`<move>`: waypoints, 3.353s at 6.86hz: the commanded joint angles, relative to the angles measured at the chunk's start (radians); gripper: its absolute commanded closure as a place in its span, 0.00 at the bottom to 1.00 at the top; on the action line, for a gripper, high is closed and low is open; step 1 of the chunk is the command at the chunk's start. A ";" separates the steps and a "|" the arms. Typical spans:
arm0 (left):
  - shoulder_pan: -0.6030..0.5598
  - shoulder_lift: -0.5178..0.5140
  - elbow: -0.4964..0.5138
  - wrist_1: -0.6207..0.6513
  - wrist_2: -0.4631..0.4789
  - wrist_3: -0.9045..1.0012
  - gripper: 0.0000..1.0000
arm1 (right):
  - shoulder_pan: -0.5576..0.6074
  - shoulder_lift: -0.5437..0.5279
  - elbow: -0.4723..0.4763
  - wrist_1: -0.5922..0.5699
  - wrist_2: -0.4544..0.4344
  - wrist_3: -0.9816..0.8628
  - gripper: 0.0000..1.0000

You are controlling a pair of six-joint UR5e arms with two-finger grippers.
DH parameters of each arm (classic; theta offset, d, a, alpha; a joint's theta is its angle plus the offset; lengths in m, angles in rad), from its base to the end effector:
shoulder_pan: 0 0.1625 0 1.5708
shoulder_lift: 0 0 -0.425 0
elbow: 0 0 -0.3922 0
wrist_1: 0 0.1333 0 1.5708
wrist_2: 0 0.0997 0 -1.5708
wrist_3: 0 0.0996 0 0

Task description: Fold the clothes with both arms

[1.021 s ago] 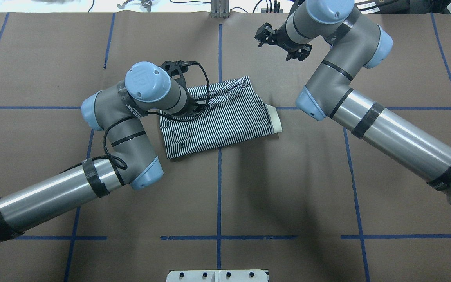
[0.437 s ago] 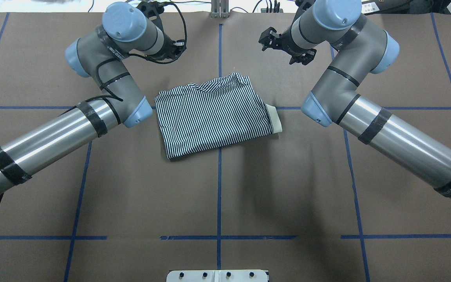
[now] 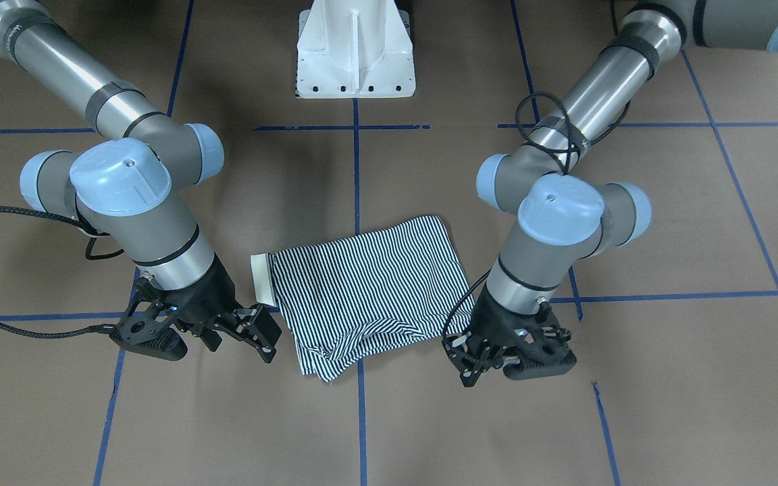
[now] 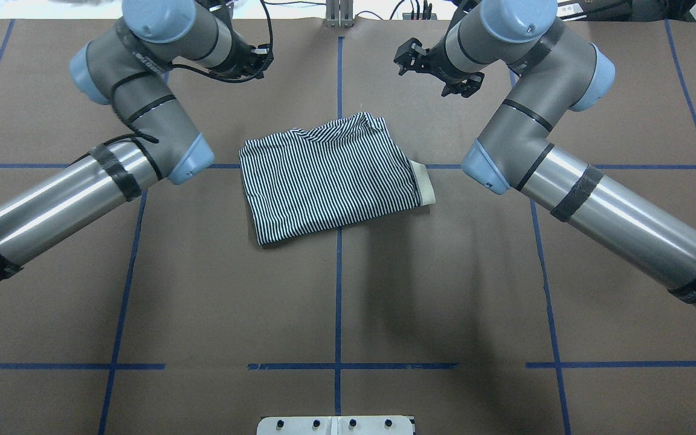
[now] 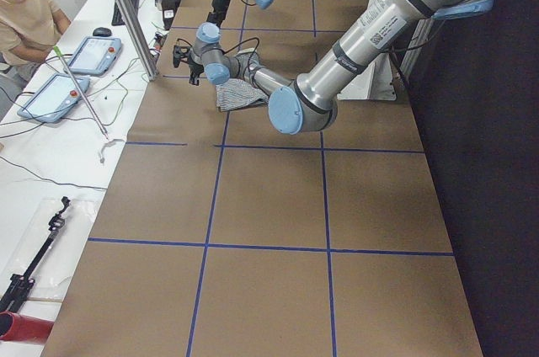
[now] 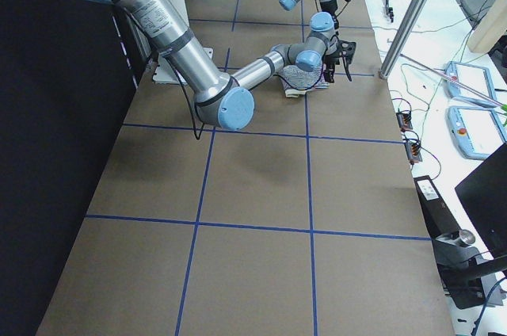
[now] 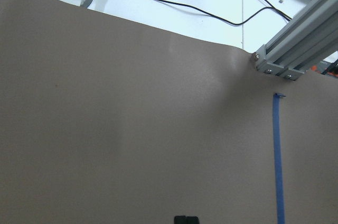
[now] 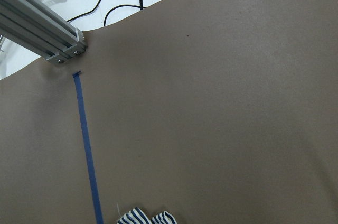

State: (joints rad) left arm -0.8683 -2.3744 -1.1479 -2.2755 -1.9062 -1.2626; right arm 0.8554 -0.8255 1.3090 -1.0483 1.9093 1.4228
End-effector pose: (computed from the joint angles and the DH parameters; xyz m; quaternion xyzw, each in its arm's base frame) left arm 0.4400 -0.6754 0.2675 0.1637 0.5029 -0.1505 0.8352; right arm -0.4282 -0.6456 0.2586 0.0991 -0.4876 0.2230 0.8383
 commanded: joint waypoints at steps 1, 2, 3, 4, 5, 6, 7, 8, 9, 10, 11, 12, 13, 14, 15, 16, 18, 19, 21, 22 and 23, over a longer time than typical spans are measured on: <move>-0.088 0.209 -0.218 0.001 -0.107 0.085 1.00 | 0.032 -0.021 0.021 -0.001 0.051 -0.045 0.00; -0.174 0.259 -0.229 0.002 -0.144 0.262 1.00 | 0.083 -0.105 0.068 0.002 0.109 -0.194 0.00; -0.280 0.336 -0.230 0.002 -0.199 0.469 1.00 | 0.182 -0.188 0.097 -0.001 0.199 -0.357 0.00; -0.385 0.398 -0.230 0.002 -0.262 0.627 1.00 | 0.309 -0.264 0.105 -0.004 0.326 -0.518 0.00; -0.494 0.447 -0.230 0.004 -0.310 0.770 0.99 | 0.439 -0.324 0.093 -0.010 0.431 -0.711 0.00; -0.605 0.495 -0.252 0.007 -0.347 0.875 0.89 | 0.529 -0.358 0.102 -0.068 0.451 -0.861 0.00; -0.705 0.503 -0.300 0.133 -0.364 0.996 0.85 | 0.603 -0.401 0.119 -0.146 0.467 -1.028 0.00; -0.756 0.501 -0.352 0.383 -0.366 1.217 0.82 | 0.653 -0.444 0.148 -0.251 0.487 -1.177 0.00; -0.790 0.506 -0.433 0.609 -0.367 1.335 0.78 | 0.656 -0.528 0.250 -0.417 0.487 -1.303 0.00; -0.787 0.545 -0.516 0.790 -0.367 1.345 0.27 | 0.662 -0.576 0.338 -0.603 0.478 -1.481 0.00; -0.779 0.651 -0.582 0.807 -0.385 1.339 0.00 | 0.686 -0.607 0.398 -0.750 0.472 -1.639 0.00; -0.772 0.737 -0.573 0.804 -0.387 1.342 0.00 | 0.666 -0.645 0.453 -0.754 0.438 -1.630 0.00; -0.762 0.780 -0.573 0.680 -0.375 1.339 0.00 | 0.634 -0.643 0.475 -0.754 0.410 -1.548 0.00; -0.750 0.808 -0.566 0.632 -0.385 1.344 0.00 | 0.578 -0.653 0.475 -0.751 0.369 -1.536 0.00; -0.679 0.810 -0.553 0.636 -0.389 1.342 0.00 | 0.573 -0.655 0.464 -0.728 0.366 -1.532 0.00; -0.660 0.814 -0.582 0.642 -0.389 1.344 0.00 | 0.570 -0.655 0.437 -0.710 0.369 -1.527 0.00; -0.655 0.823 -0.575 0.646 -0.378 1.344 0.00 | 0.571 -0.653 0.417 -0.710 0.367 -1.526 0.00; -0.655 0.825 -0.564 0.646 -0.384 1.345 0.00 | 0.571 -0.653 0.395 -0.710 0.372 -1.529 0.00; -0.659 0.831 -0.555 0.648 -0.387 1.347 0.00 | 0.574 -0.656 0.406 -0.710 0.375 -1.535 0.00; -0.669 0.836 -0.550 0.648 -0.387 1.347 0.00 | 0.576 -0.659 0.398 -0.711 0.376 -1.538 0.00; -0.695 0.842 -0.552 0.660 -0.387 1.342 0.00 | 0.574 -0.659 0.394 -0.710 0.370 -1.533 0.00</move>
State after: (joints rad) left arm -1.5393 -1.5393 -1.7003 -1.6252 -2.2931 0.0834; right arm 1.4301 -1.4838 1.7079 -1.7587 2.2834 -0.1124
